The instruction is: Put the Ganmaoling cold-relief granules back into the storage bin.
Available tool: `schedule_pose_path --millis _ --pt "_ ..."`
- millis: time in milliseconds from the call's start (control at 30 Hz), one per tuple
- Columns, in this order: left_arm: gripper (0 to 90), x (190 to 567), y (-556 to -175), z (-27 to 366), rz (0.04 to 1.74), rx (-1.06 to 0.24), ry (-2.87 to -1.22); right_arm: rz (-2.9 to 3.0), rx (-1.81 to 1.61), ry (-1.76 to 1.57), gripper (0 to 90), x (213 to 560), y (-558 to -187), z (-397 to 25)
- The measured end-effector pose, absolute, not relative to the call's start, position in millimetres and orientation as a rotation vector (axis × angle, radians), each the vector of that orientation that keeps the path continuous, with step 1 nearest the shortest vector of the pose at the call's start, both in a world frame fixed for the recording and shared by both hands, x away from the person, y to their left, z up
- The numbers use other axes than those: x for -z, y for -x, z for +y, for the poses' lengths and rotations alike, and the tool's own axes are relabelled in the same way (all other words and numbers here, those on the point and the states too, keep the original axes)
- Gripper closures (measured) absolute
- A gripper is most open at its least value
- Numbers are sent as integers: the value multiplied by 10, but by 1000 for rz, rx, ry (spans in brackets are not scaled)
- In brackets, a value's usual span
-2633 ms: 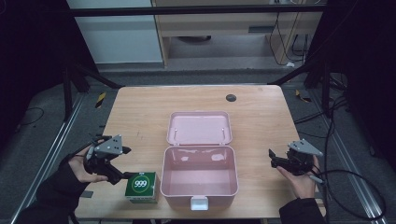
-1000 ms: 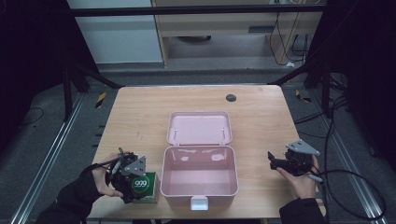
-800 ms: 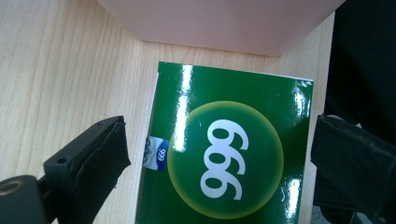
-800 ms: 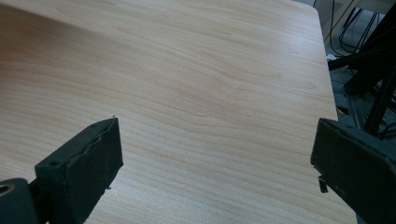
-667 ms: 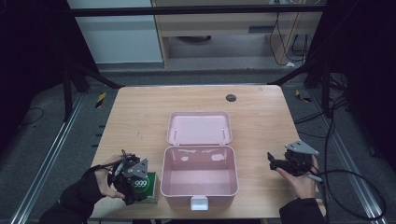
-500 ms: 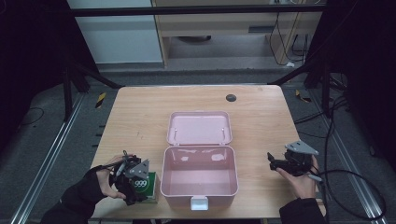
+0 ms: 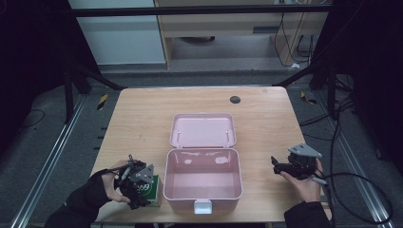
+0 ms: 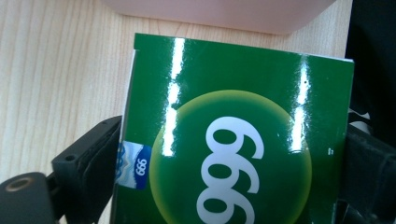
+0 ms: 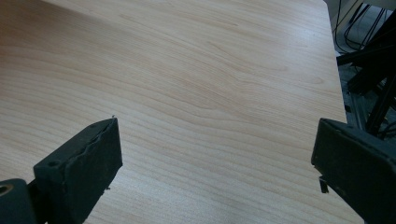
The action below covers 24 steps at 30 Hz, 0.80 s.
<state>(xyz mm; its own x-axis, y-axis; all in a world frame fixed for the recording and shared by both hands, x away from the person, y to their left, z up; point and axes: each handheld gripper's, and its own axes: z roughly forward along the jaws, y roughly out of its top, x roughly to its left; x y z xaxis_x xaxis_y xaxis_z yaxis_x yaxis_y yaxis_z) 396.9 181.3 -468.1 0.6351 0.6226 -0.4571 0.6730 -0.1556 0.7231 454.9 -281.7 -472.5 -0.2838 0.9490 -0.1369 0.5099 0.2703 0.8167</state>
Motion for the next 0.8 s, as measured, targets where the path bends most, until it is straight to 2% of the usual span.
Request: schedule_pose_path --millis 467,800 --pt "132 4678 -3964 1818 1044 81 -1859 1918 -877 -1305 22 4734 -4553 -2810" --pt "142 4584 -3944 1851 1047 90 -1879 1928 -871 -1307 22 4743 -4554 -2799"
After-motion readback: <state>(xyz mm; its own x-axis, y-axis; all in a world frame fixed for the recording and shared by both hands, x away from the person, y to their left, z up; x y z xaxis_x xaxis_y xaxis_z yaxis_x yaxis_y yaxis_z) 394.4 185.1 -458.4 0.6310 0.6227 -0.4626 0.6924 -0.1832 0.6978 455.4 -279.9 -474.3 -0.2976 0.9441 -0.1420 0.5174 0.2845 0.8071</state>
